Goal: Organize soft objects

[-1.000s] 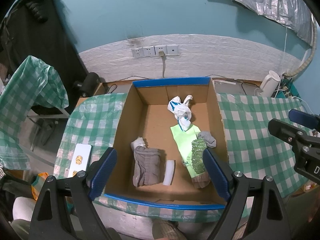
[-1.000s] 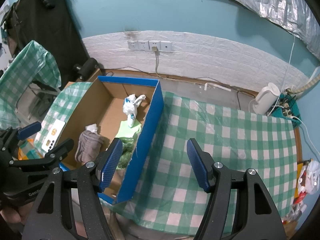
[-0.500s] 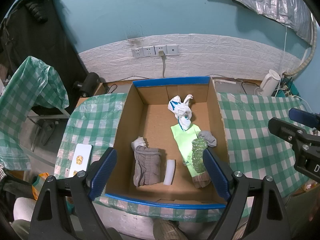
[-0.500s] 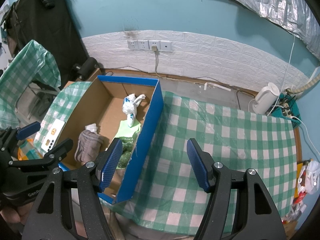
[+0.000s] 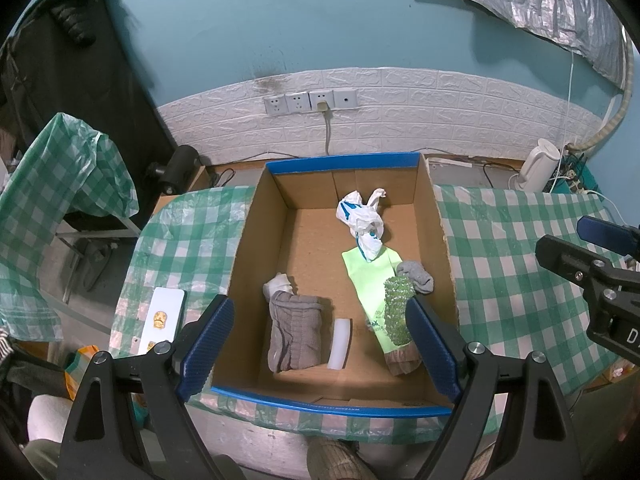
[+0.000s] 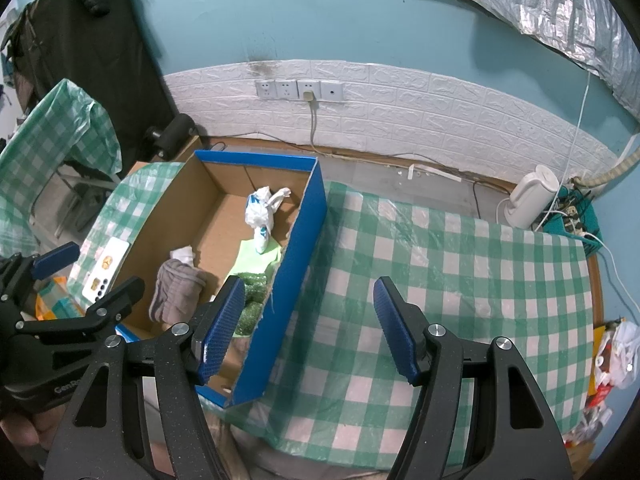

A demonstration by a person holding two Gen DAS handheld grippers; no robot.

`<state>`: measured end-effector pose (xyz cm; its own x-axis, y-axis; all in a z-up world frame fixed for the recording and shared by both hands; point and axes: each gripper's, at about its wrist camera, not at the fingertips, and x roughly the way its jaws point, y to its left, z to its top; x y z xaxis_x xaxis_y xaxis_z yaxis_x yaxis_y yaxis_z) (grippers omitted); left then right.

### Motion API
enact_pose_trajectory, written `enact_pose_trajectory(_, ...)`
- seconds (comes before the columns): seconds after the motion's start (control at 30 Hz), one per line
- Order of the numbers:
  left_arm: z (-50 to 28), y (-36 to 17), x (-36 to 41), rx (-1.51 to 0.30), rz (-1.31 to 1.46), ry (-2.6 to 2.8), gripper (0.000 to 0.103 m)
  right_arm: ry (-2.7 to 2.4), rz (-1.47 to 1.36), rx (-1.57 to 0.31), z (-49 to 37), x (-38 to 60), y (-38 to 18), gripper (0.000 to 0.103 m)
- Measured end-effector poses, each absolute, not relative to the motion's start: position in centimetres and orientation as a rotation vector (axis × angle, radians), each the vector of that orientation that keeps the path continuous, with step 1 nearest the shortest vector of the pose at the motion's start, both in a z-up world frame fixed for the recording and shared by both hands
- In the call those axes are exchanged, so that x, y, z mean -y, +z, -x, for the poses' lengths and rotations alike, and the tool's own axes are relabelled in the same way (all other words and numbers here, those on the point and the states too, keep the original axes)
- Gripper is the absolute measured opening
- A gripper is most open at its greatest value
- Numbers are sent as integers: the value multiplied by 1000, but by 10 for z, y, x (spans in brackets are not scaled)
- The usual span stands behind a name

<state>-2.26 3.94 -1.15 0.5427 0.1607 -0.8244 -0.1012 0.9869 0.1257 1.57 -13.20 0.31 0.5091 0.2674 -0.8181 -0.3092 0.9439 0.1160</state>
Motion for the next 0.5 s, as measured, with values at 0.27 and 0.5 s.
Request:
enact_pose_trajectory(0.27,23,-11,-39,-986,-63,156,89,347,48,-977,-16,132,3,66)
enact_pose_trajectory(0.5,23,-11,-38,-987,-64,156,89,347,47,-977,-16,132,3,66)
